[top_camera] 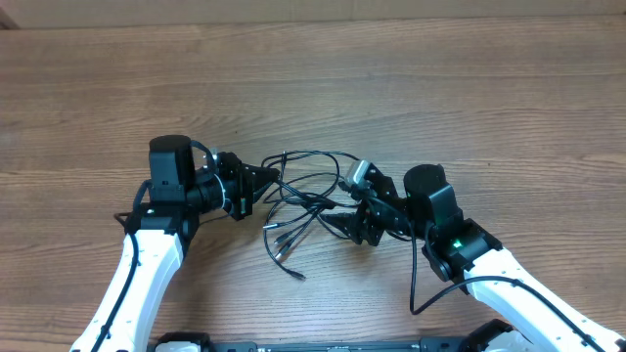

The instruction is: Untangle cables

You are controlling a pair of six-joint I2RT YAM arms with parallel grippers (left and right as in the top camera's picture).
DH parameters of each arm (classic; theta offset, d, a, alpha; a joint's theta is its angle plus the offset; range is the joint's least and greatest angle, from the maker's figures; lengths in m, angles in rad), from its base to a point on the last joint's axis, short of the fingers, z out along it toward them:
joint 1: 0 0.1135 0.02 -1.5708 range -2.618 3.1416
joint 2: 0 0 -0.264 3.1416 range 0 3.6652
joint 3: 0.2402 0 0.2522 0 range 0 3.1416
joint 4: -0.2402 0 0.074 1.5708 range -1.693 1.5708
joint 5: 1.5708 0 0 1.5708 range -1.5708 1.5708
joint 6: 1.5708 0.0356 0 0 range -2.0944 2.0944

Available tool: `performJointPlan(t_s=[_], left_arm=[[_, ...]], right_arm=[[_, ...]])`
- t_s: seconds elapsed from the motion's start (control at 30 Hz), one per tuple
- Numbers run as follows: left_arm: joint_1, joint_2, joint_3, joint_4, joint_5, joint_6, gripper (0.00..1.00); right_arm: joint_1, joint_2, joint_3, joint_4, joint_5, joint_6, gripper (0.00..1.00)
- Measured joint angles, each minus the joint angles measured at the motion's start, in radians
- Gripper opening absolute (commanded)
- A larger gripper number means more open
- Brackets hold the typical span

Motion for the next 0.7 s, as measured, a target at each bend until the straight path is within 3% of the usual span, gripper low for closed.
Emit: performJointPlan(t_s=[0.17, 0.33, 0.57, 0.7], left_arm=[[0.000, 0.000, 0.000, 0.000, 0.006, -0.028, 0.04], [0.000, 0.000, 0.000, 0.000, 0.027, -0.043, 0.04], [0.000, 0.000, 0.000, 0.003, 0.029, -0.056, 0.04], [0.000, 0.000, 0.000, 0.003, 0.025, -0.057, 0.04]], right_arm=[[0.000, 0.011, 0.000, -0.001, 0.000, -0.039, 0.59], [0.000, 0.091, 0.000, 0.039, 0.001, -0.056, 0.36], [0.000, 0.137, 0.000, 0.057, 0.000, -0.066, 0.12], [0.000, 0.137, 0.000, 0.057, 0.000, -0.063, 0.10]])
